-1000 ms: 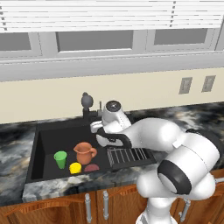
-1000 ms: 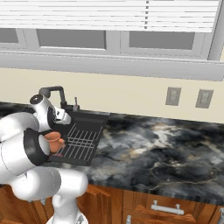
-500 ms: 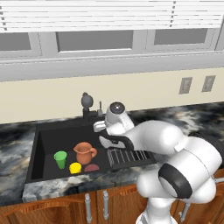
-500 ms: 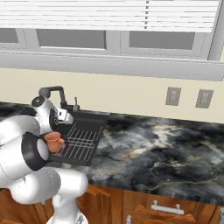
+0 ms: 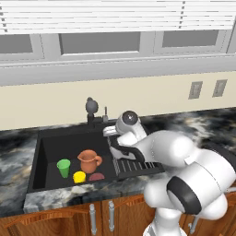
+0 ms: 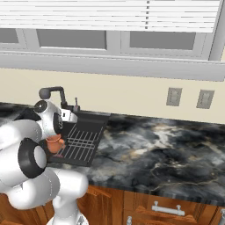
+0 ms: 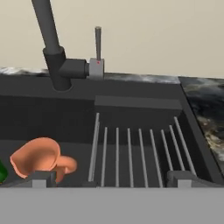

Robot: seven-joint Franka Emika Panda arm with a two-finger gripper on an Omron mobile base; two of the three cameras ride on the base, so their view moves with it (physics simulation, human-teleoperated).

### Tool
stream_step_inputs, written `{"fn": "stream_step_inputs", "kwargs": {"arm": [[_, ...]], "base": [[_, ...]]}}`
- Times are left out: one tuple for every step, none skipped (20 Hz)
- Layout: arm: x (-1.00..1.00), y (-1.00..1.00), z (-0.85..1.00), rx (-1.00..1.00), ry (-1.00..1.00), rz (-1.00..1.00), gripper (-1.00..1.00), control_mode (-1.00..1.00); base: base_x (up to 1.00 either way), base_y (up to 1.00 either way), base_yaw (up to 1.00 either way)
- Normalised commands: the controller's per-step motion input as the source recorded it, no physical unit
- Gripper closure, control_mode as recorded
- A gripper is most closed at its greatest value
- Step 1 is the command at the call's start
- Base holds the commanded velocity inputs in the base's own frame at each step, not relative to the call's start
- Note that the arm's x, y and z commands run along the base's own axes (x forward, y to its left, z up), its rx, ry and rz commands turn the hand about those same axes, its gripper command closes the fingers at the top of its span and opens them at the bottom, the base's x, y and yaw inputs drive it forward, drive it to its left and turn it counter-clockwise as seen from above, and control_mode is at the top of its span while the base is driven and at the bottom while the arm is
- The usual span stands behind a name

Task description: Pick the cup and cup and place them in the sink. Then turn on the water.

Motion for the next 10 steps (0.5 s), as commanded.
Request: {"fn": "stream_step_inputs", "kwargs": {"arm": [[0.00,-0.19,0.00,0.00,-0.22,0.02,-1.00,-1.00],[0.01,-0.17,0.00,0.00,-0.21,0.03,-1.00,-1.00],[0.04,-0.17,0.00,0.00,-0.21,0.04,-1.00,-1.00],[0.05,-0.12,0.00,0.01,-0.21,0.05,-1.00,-1.00],[0.09,-0.12,0.00,0.01,-0.20,0.06,-1.00,-1.00],[0.14,-0.09,0.00,0.00,-0.18,0.06,-1.00,-1.00],[0.16,-0.08,0.00,0.00,-0.17,0.06,-1.00,-1.00],[0.11,-0.09,0.00,0.01,-0.16,0.05,-1.00,-1.00],[0.10,-0.09,0.00,0.01,-0.15,0.05,-1.00,-1.00],[0.16,-0.02,0.00,0.00,-0.13,0.05,-1.00,-1.00]], "base": [[0.00,0.00,0.00],[0.00,0.00,0.00],[0.00,0.00,0.00],[0.00,0.00,0.00],[0.00,0.00,0.00],[0.00,0.00,0.00],[0.00,0.00,0.00],[0.00,0.00,0.00],[0.00,0.00,0.00],[0.00,0.00,0.00]]}}
